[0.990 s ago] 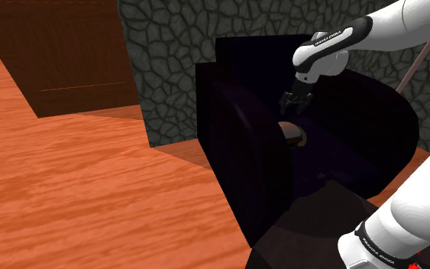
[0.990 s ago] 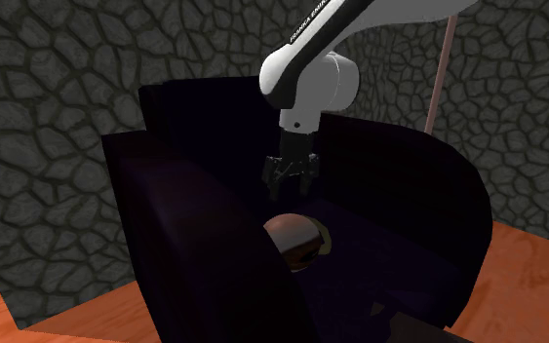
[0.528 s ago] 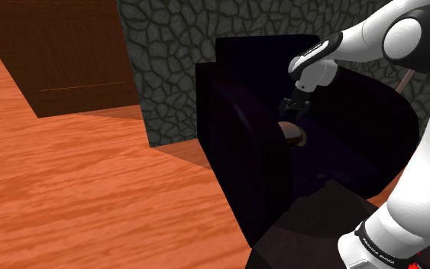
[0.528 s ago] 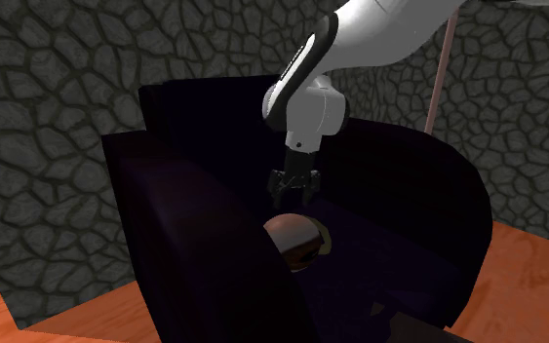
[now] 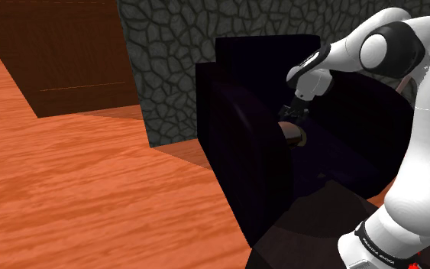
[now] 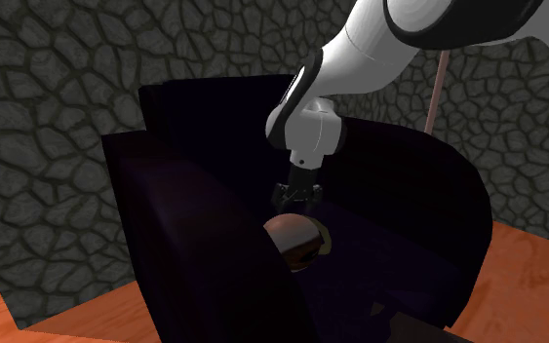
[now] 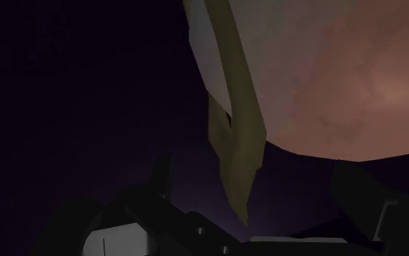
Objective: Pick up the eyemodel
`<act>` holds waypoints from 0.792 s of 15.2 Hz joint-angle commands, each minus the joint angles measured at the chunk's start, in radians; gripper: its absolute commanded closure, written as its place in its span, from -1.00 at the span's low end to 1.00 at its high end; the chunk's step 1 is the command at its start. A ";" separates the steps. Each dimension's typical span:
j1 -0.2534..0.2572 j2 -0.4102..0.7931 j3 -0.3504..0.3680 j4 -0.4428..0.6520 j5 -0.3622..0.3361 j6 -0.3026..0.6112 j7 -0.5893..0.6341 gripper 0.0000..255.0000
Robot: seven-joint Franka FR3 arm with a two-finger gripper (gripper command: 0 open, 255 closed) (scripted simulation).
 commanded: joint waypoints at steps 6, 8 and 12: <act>-0.009 0.033 0.011 -0.003 0.022 0.030 -0.021 1.00; -0.009 0.032 0.011 -0.004 0.021 0.030 -0.021 1.00; -0.009 0.032 0.011 -0.004 0.021 0.029 -0.021 1.00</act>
